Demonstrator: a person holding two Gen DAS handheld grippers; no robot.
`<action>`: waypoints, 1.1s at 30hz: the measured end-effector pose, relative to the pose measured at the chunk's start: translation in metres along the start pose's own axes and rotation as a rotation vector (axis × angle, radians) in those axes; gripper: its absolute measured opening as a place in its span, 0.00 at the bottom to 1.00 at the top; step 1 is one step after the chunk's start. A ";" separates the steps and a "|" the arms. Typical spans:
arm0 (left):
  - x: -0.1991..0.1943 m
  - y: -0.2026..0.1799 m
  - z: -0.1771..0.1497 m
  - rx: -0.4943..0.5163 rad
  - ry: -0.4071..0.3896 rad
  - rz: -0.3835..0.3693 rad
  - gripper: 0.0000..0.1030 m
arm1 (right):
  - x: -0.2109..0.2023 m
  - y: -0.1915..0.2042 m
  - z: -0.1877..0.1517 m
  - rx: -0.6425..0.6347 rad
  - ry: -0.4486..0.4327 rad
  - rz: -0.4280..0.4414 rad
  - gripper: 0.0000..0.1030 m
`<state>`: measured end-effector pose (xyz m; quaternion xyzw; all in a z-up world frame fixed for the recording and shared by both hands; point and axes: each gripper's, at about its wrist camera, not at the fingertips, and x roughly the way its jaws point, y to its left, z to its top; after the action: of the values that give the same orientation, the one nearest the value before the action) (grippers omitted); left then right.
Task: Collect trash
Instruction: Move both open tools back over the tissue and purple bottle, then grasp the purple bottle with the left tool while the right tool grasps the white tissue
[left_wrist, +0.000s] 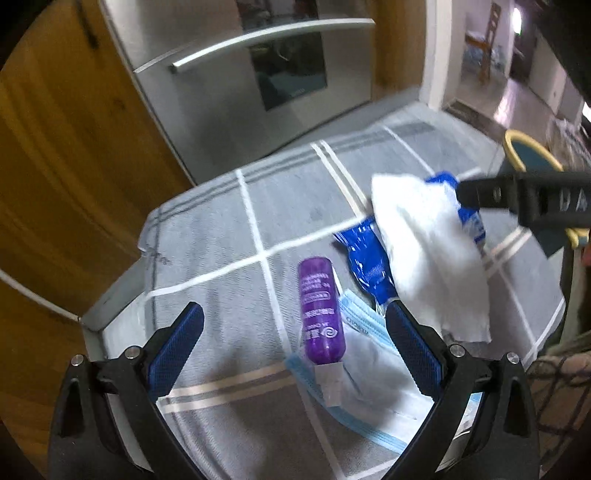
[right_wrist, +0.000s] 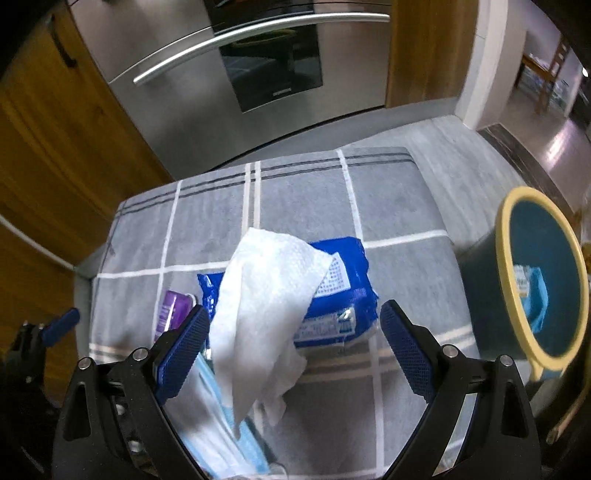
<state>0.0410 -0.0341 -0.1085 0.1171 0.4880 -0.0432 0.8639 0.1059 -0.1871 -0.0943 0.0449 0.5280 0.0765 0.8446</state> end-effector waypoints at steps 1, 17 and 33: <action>0.004 -0.002 0.000 0.002 0.008 -0.007 0.94 | 0.003 0.000 0.001 -0.007 0.004 0.006 0.89; 0.071 -0.003 -0.001 -0.061 0.174 -0.110 0.42 | 0.064 0.026 -0.005 -0.144 0.225 0.019 0.23; -0.005 -0.018 0.030 -0.037 -0.121 -0.113 0.31 | -0.010 0.007 0.026 -0.100 -0.009 0.135 0.05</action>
<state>0.0602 -0.0591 -0.0916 0.0708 0.4416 -0.0899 0.8899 0.1244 -0.1819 -0.0728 0.0387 0.5155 0.1592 0.8411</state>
